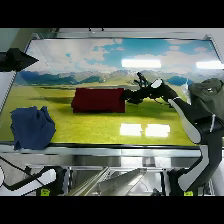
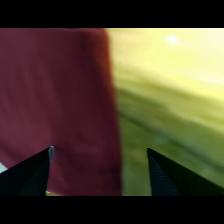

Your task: Fold the shirts.

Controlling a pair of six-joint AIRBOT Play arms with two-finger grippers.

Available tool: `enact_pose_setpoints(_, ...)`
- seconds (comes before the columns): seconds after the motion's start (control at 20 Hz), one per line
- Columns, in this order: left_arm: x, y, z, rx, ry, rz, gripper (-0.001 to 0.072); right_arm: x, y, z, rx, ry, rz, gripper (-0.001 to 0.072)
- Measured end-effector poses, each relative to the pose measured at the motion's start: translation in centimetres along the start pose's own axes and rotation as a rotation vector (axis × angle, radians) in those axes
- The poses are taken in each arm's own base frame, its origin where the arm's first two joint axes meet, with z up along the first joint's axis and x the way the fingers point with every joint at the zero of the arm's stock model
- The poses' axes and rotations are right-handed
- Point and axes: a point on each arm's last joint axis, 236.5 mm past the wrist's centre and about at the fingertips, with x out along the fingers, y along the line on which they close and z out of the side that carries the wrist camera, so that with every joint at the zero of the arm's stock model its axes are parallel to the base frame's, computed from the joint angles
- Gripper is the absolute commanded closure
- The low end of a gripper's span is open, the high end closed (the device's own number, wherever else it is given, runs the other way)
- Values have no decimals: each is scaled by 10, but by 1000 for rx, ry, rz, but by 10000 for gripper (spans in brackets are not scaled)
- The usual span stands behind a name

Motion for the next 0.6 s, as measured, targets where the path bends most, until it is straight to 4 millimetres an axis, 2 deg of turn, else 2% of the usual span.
enact_pose_setpoints(0.05, 0, 0, 0, 2, 0, 0, 687, 6, 5, -2, 5, 6, 22, 177)
enact_pose_setpoints(0.1, 0, 0, 0, 2, 0, 0, 687, 12, 10, -3, -1, 8, 39, 300)
enact_pose_setpoints(0.15, 0, 0, 0, 1, 0, 0, 687, 16, 15, -5, -7, 11, 48, 369)
enact_pose_setpoints(0.2, 0, 1, 0, 0, 1, 0, 687, 21, 20, -7, -12, 16, 59, 376)
enact_pose_setpoints(0.25, 1, 1, 0, -1, 2, 0, 687, 23, 28, -6, -21, 12, 74, 570)
enact_pose_setpoints(0.3, 1, 1, 0, -1, 2, 0, 687, 24, 37, -5, -27, 7, 92, 663)
enact_pose_setpoints(0.35, 1, 1, 0, -1, 2, 0, 687, 26, 43, -5, -36, 6, 100, 692)
enact_pose_setpoints(0.45, 2, 2, 0, -2, 3, 0, 687, 25, 55, -2, -59, -3, 118, 693)
enact_pose_setpoints(0.55, 2, 2, -1, -2, 5, -1, 687, 13, 69, 5, -91, -22, 130, 694)
enact_pose_setpoints(0.6, 2, 1, -2, -2, 9, -2, 687, 1, 75, 9, -119, -38, 127, 695)
